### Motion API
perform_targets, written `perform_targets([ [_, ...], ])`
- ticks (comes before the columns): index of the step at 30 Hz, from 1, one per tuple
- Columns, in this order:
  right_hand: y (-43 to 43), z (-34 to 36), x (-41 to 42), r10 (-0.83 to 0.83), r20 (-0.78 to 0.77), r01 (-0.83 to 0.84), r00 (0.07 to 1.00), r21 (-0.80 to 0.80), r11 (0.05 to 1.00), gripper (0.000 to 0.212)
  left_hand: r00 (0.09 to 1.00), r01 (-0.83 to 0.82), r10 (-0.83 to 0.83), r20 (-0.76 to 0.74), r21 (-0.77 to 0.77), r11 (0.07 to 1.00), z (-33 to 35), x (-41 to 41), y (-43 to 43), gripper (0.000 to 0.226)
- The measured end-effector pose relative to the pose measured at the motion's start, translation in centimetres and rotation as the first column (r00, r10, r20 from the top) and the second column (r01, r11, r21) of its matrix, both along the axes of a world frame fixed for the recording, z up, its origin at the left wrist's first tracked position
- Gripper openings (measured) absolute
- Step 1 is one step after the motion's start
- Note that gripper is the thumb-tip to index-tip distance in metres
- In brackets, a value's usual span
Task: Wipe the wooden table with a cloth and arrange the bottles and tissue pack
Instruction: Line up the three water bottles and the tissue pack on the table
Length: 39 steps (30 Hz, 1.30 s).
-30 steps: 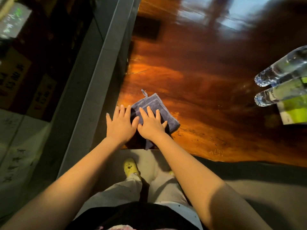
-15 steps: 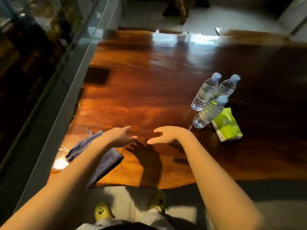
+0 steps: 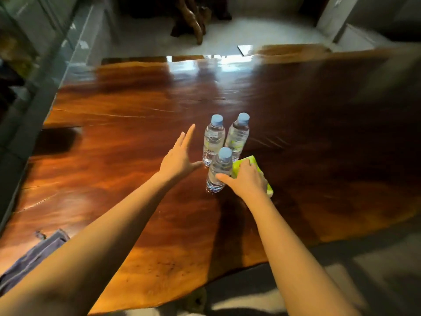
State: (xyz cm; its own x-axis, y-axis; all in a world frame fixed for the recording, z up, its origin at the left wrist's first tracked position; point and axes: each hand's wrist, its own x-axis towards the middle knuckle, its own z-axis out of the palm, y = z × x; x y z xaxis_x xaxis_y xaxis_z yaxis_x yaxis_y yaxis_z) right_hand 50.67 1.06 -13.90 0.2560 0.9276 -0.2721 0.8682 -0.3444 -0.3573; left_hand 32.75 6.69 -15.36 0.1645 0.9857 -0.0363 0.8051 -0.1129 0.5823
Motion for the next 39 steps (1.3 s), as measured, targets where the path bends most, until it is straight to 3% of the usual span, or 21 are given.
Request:
perform_targets([
  [3, 0.6, -1.7, 0.0, 0.098, -0.086, -0.094, 0.991, 0.045, 0.995, 0.105, 0.999, 0.001, -0.001, 0.045, 0.002, 1.000, -0.9, 2.1, 2.3, 0.116],
  [6, 1.3, -4.2, -0.4, 0.140, -0.211, -0.107, 0.967, 0.161, 0.981, 0.108, 0.994, 0.002, -0.001, 0.105, -0.012, 1.000, -1.8, 3.2, 4.2, 0.116],
  [11, 2.2, -7.3, -0.8, 0.207, -0.444, 0.011, 0.872, 0.441, 0.898, 0.086, 0.967, 0.018, 0.004, 0.254, -0.086, 0.996, -3.0, 4.7, 6.7, 0.119],
  [14, 2.4, -8.7, -1.4, 0.205, -0.467, 0.095, 0.860, 0.542, 0.835, 0.074, 0.934, -0.002, 0.040, 0.355, -0.107, 0.994, -3.8, 5.7, 7.5, 0.117],
  [18, 2.7, -9.9, -1.5, 0.202, -0.414, 0.111, 0.888, 0.619, 0.778, 0.066, 0.877, -0.090, 0.135, 0.461, -0.119, 0.989, -5.1, 6.5, 7.9, 0.097],
  [23, 2.9, -10.9, -1.3, 0.214, -0.434, 0.126, 0.875, 0.632, 0.765, 0.064, 0.851, -0.140, 0.187, 0.491, -0.132, 0.981, -5.9, 6.9, 8.4, 0.069],
  [30, 2.7, -10.4, -2.0, 0.213, -0.511, 0.190, 0.832, 0.625, 0.757, 0.074, 0.859, -0.170, 0.195, 0.473, -0.095, 0.981, -5.9, 5.6, 7.7, 0.072],
  [35, 2.4, -10.1, -3.9, 0.114, -0.526, 0.291, 0.843, 0.623, 0.726, 0.077, 0.856, -0.219, 0.236, 0.460, -0.091, 0.971, -5.8, 1.2, 6.1, 0.072],
  [39, 2.8, -9.9, -6.3, 0.085, -0.571, 0.303, 0.816, 0.548, 0.780, 0.071, 0.835, -0.305, 0.305, 0.459, -0.077, 0.949, -5.2, -4.3, 4.1, 0.071],
])
